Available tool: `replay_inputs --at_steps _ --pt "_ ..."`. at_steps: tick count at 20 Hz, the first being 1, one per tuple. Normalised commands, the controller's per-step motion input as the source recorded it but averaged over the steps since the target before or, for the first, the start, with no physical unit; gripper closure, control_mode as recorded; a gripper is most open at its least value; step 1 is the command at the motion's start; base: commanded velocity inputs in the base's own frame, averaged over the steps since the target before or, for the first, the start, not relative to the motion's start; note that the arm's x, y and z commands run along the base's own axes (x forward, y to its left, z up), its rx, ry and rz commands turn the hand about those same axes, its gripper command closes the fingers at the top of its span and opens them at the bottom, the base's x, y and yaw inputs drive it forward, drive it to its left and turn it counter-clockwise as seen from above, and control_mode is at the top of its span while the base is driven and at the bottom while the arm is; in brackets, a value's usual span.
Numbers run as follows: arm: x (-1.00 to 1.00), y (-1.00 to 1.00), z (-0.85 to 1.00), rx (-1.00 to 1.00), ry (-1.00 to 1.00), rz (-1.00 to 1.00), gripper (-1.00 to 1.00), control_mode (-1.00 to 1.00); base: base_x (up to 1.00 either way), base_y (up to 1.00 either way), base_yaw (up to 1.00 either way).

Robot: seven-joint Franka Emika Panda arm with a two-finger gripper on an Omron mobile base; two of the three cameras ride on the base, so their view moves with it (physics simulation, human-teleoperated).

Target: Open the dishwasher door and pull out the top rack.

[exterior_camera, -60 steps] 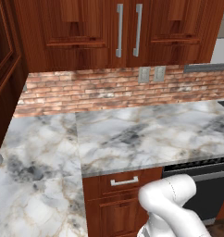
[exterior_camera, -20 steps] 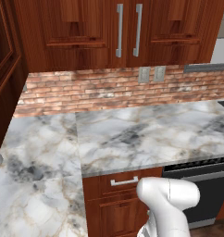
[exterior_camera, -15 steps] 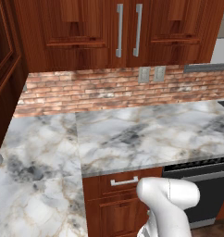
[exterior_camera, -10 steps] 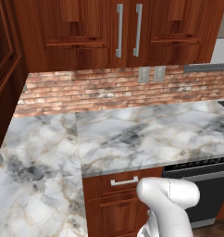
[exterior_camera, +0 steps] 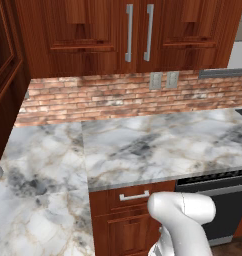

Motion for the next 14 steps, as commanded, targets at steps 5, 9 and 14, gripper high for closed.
replay_inputs --at_steps 5,9,14 --pt "0.26 0.0 -0.13 0.01 0.0 0.0 -1.0 -1.0 0.0 0.0 0.0" --pt "0.26 -0.01 -0.13 0.01 0.0 0.0 -1.0 -1.0 0.0 0.0 0.0" --pt "0.27 -0.01 -0.12 0.01 0.0 0.0 -1.0 -1.0 0.0 0.0 0.0"
